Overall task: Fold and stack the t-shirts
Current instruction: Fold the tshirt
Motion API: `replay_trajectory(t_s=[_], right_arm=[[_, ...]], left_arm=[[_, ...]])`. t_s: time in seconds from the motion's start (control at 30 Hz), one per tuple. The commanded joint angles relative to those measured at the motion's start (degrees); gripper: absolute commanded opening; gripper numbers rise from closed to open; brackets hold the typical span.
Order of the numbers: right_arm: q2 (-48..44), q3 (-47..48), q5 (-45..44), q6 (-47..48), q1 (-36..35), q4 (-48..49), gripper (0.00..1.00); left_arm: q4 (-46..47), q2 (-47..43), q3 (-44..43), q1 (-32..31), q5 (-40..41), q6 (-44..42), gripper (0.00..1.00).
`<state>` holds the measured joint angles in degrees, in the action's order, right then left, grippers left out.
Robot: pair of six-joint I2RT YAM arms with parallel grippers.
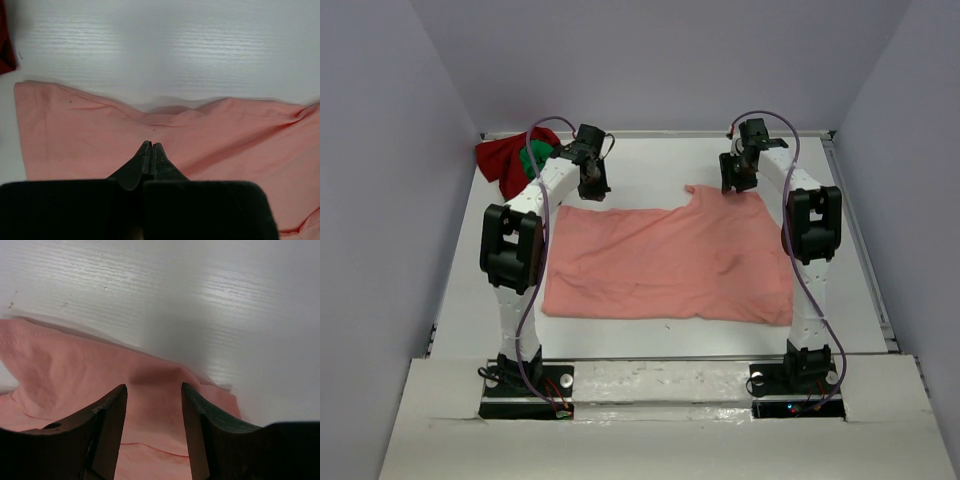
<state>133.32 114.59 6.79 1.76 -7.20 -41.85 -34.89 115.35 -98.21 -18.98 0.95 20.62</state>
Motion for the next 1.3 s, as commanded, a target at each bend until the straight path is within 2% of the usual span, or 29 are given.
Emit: replay_trajectory(t_s=[0.0,0.4,0.53,0.63,0.67,0.7,0.73,0.77,0.9,1.13,1.27], right_arm=[[0.54,1.52,-0.11,0.44,-0.36,1.50,0.53],[5.10,5.29,0.07,0.61,-0.36,-0.25,0.52],[6.69,6.00,-0.02,-0.70,-0.36,-1.31,0.45],[6.87,5.83,-0.28,-1.58,-0.36,-1.66,0.33],[6.61,5.56,0.15,-1.58,-0.36,-1.75,0.25],[6.52,5.39,0.24,-1.58,-0.36,-1.75,0.20],[5.82,5.21,0.51,-3.41,-0.36,-1.75,0.11],[5.64,5.12,0.51,-3.34,-0.36,-1.75,0.11],[5.46,5.65,0.59,-3.52,-0.36,-1.66,0.00],[3.53,5.83,1.65,-4.31,-0.36,-1.14,0.00],[1.51,5.56,1.74,-4.31,-0.88,-0.96,0.00]], left_arm=[[0.44,-2.41,0.30,0.35,-0.69,-0.85,0.00],[0.00,-2.67,-0.13,1.40,-0.16,-0.50,0.00],[-0.35,-3.11,-0.31,2.28,1.33,0.47,0.00],[-0.17,-3.29,0.13,2.81,1.86,0.65,0.00],[-0.61,-2.94,0.04,3.25,2.38,0.73,0.00],[-1.05,-2.42,-0.05,3.42,3.69,0.91,0.00],[-5.14,0.37,-1.27,4.56,9.80,2.56,0.00],[-5.18,0.40,-1.54,4.92,9.86,2.58,0.00],[-7.82,2.33,-2.24,6.32,16.01,4.43,0.00],[-7.03,3.65,-0.93,8.61,15.48,4.69,0.00],[-7.64,4.53,-1.72,9.22,18.29,4.16,0.00]])
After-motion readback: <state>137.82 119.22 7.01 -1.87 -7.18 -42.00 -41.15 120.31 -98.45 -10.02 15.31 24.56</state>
